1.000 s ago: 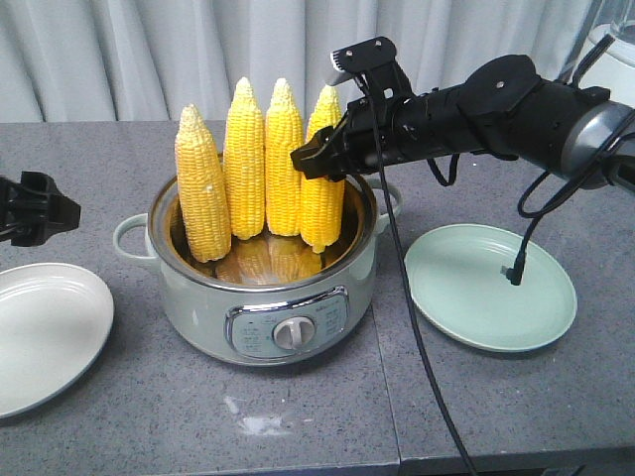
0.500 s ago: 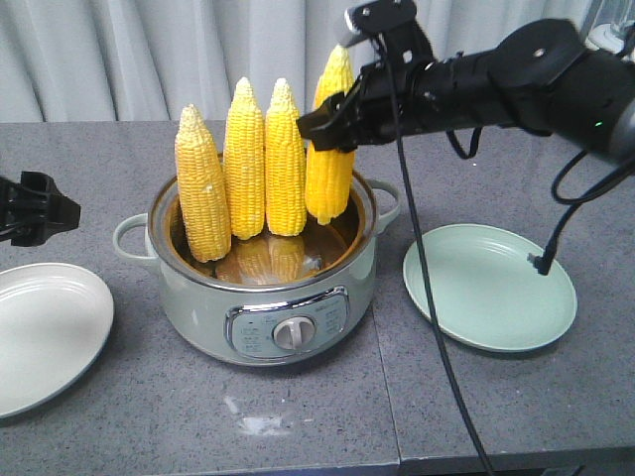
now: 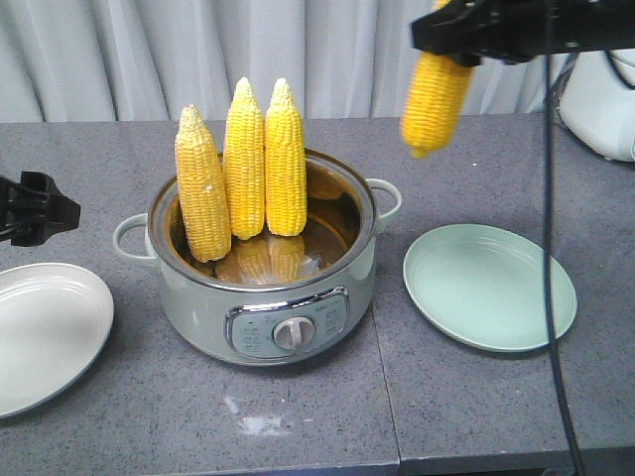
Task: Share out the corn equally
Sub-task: 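Lift the corn cob out of the pot and carry it over the green plate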
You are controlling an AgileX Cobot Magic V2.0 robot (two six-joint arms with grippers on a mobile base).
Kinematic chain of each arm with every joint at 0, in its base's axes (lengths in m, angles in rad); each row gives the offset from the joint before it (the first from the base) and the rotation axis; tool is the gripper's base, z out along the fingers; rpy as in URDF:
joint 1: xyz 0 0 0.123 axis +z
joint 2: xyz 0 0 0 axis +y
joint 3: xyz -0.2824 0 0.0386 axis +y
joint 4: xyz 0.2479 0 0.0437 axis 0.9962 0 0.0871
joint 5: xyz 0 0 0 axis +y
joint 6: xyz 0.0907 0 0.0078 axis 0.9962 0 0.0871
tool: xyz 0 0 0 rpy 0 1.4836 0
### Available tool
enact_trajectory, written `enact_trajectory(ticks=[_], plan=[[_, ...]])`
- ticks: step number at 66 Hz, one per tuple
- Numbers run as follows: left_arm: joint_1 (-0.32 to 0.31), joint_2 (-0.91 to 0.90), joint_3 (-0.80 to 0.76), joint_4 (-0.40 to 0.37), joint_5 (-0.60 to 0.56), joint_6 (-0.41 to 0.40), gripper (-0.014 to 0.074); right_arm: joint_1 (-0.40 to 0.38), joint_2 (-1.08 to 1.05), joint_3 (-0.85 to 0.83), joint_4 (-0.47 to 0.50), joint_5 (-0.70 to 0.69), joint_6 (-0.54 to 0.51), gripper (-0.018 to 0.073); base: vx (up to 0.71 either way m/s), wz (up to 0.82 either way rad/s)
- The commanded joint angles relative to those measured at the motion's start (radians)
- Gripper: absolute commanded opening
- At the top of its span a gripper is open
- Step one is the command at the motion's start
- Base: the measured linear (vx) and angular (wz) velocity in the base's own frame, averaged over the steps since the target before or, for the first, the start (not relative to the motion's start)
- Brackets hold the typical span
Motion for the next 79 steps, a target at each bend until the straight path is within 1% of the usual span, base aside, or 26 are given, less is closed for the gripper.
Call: enact_trajectory(ticks=[1,8,11,12,17,21,26,37,45,52,59,79], plan=[[0.002,-0.020,-0.037,-0.016,-0.051,-0.002,0.0552,-0.038,-0.063,-0.033,-0.133,0.011,0.122,0.0172,0.00,0.00],[0.002,-0.020,-0.037,-0.016,-0.051,-0.002,0.0552,-0.046,-0.071,-0.033,-0.371,0.058,0.288,0.0172,0.00,0.00],[0.002,-0.020,-0.037,-0.016,-0.051,-0.002,0.0552,-0.046,-0.069,-0.033,-0.451,0.088,0.364,0.0172,0.00,0.00],[0.002,-0.020,-0.037,-0.016,-0.051,-0.002,0.0552,-0.046,-0.069,-0.033,-0.491,0.103,0.395,0.0172,0.00,0.00],[0.002,-0.020,-0.037,-0.016,-0.051,-0.002,0.0552,-0.046,-0.067,-0.033,-0.618,0.150,0.492,0.0172,0.00,0.00],[0.002,-0.020,-0.037,-0.016,-0.051,-0.002,0.0552,-0.046,-0.065,-0.033,-0.692,0.188,0.555,0.0172,0.00,0.00],[0.002,-0.020,-0.037,-0.016,-0.051,-0.002,0.0552,-0.046,-0.065,-0.033,-0.743,0.221,0.601,0.0174,0.00,0.00],[0.002,-0.020,-0.037,-0.016,-0.051,-0.002,0.0552,-0.046,-0.051,-0.033,-0.741,0.312,0.608,0.0174,0.00,0.00],[0.002,-0.020,-0.037,-0.016,-0.051,-0.002,0.0552,-0.046,-0.017,-0.033,-0.701,0.375,0.599,0.0174,0.00,0.00],[0.002,-0.020,-0.037,-0.016,-0.051,-0.002,0.0552,-0.046,0.005,-0.033,-0.669,0.369,0.597,0.0174,0.00,0.00],[0.002,-0.020,-0.037,-0.016,-0.051,-0.002,0.0552,-0.046,0.008,-0.033,-0.668,0.354,0.598,0.0174,0.00,0.00],[0.002,-0.020,-0.037,-0.016,-0.051,-0.002,0.0552,-0.046,0.008,-0.033,-0.669,0.373,0.600,0.0174,0.00,0.00]])
